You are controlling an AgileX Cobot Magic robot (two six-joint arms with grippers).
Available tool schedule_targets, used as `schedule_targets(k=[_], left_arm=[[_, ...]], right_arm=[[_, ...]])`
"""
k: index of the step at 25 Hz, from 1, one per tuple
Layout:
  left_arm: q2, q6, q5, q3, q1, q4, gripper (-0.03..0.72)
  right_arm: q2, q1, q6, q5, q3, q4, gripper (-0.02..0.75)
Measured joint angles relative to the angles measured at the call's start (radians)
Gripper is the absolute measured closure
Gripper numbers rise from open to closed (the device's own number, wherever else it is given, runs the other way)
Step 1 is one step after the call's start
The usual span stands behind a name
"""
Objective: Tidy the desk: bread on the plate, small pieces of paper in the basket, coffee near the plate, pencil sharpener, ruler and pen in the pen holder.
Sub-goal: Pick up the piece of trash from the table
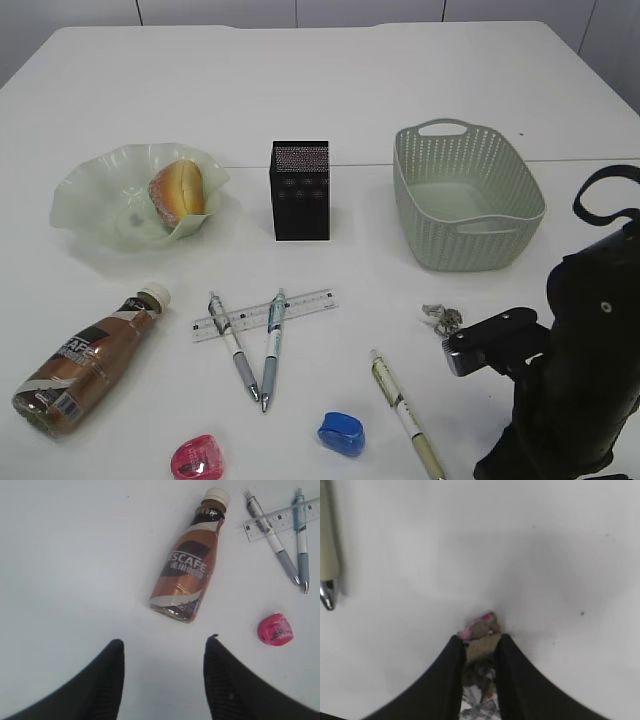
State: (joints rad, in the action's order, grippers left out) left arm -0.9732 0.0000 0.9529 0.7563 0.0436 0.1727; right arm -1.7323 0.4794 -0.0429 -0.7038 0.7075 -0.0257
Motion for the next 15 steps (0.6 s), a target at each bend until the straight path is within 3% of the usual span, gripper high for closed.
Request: schedule_targets(k=[8, 15], left_arm=[[0.000, 0.000, 0.000, 0.000, 0.000, 0.000, 0.308], [0.000, 0.000, 0.008, 0.000, 0.000, 0.002, 0.308]], right_arm=[[0.160, -0.013, 0.010, -0.008, 0.098, -0.006, 0.582], [0.178, -0.132, 0.010, -0.038, 0.352, -0.006, 0.582]])
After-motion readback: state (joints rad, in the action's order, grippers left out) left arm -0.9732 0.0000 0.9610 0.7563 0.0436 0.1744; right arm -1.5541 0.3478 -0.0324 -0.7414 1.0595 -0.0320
